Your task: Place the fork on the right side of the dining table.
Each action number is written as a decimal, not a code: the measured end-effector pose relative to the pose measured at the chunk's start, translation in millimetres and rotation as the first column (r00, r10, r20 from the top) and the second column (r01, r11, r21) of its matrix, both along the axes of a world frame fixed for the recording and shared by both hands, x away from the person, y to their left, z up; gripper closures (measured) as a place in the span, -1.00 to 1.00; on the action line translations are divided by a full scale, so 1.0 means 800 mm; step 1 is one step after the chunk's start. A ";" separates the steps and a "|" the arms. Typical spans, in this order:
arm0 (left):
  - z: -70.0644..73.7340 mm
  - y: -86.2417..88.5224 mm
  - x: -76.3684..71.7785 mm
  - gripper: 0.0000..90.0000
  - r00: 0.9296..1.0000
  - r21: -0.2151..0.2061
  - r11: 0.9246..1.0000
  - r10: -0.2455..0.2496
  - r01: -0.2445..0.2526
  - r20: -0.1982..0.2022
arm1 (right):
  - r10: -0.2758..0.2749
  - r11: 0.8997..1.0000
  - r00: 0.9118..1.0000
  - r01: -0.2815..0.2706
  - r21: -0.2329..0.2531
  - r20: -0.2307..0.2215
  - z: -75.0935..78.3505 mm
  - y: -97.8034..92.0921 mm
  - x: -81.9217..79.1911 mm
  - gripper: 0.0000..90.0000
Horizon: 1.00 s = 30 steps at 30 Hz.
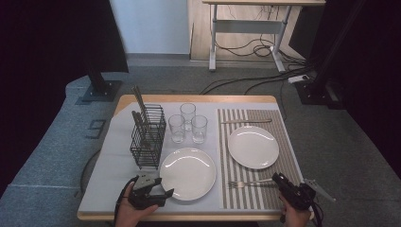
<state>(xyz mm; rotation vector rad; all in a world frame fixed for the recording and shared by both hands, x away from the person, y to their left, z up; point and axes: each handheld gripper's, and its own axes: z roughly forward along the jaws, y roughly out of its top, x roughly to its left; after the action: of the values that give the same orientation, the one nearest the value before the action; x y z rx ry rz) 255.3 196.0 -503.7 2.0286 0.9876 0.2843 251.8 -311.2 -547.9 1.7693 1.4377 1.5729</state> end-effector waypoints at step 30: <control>0.000 0.001 0.000 -0.29 1.000 -0.002 1.000 0.003 -0.003 0.000 | -0.045 0.994 0.996 0.038 -0.098 -0.071 0.002 -0.001 0.001 0.39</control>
<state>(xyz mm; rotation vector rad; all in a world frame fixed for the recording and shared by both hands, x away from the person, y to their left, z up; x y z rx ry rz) 255.3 197.1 -503.5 2.0255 0.9900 0.2849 252.4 -312.3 -546.1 1.8056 1.4746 1.4066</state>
